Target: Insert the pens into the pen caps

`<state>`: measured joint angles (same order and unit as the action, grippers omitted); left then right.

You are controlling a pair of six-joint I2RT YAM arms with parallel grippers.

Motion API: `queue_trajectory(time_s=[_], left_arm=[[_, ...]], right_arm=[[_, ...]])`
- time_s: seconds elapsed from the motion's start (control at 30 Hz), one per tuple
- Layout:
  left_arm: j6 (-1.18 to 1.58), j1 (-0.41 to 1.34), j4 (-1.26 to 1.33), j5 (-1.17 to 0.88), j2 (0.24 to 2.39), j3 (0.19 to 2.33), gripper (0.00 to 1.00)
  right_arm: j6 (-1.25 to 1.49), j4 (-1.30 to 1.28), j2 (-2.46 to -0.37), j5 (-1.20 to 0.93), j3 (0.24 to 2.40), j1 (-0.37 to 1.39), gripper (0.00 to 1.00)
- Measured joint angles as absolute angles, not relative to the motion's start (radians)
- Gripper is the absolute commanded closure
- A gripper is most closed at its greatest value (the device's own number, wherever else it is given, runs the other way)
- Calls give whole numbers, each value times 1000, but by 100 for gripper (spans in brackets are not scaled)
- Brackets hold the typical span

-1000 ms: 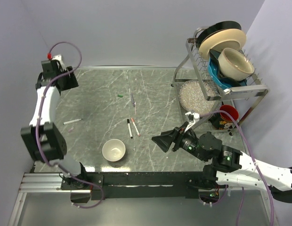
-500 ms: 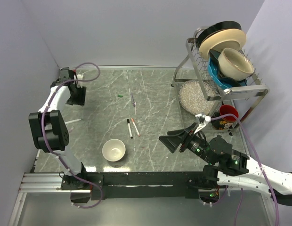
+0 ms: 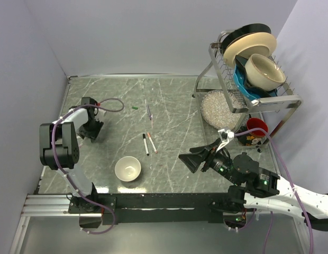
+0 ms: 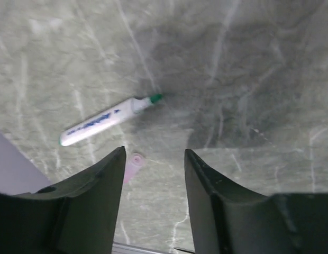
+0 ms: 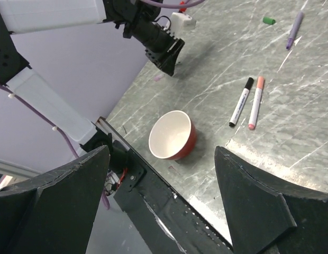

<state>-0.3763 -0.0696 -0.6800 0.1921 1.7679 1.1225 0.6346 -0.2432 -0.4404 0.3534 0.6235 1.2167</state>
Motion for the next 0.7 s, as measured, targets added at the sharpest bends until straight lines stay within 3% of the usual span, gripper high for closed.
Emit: queue_trajectory(time_s=[0.47, 0.67, 0.7], left_arm=[[-441, -63, -598, 243, 1804, 1169, 49], [-453, -70, -562, 239, 1836, 1164, 53], [-455, -71, -560, 238, 1836, 1163, 58]], right_arm=[[630, -246, -447, 376, 624, 1214, 11], [620, -249, -505, 377, 624, 1213, 10], [619, -250, -509, 377, 624, 1213, 10]])
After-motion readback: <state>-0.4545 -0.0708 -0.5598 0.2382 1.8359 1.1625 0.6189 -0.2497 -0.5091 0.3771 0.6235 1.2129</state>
